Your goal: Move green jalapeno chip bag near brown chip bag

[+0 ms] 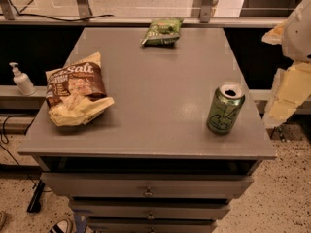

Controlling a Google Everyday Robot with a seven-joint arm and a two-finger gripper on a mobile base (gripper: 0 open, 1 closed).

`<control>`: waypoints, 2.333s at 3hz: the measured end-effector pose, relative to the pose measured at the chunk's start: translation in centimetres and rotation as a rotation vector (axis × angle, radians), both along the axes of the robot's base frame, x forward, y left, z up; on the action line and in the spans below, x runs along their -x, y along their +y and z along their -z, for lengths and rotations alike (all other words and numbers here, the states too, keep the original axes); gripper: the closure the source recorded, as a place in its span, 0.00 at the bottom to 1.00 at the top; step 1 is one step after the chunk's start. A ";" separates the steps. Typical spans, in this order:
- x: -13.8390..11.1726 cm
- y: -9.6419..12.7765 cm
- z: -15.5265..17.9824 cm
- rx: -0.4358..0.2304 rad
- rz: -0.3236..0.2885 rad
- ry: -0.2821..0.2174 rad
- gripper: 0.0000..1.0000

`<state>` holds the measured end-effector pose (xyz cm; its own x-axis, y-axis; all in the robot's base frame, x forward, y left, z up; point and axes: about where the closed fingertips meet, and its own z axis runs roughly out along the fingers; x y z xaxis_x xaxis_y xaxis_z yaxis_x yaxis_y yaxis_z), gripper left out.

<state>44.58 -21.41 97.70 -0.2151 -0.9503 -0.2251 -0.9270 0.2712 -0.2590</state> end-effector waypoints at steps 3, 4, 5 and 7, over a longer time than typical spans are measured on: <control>-10.1 6.4 3.8 -0.327 0.064 -0.025 0.00; -13.9 9.2 4.9 -0.440 0.136 0.008 0.00; -13.9 9.2 4.9 -0.440 0.136 0.007 0.00; -19.3 12.5 4.0 -0.475 -0.037 -0.260 0.00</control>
Offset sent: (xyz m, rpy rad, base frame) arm 0.1080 0.0612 -0.0444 0.3451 -0.0411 -0.0516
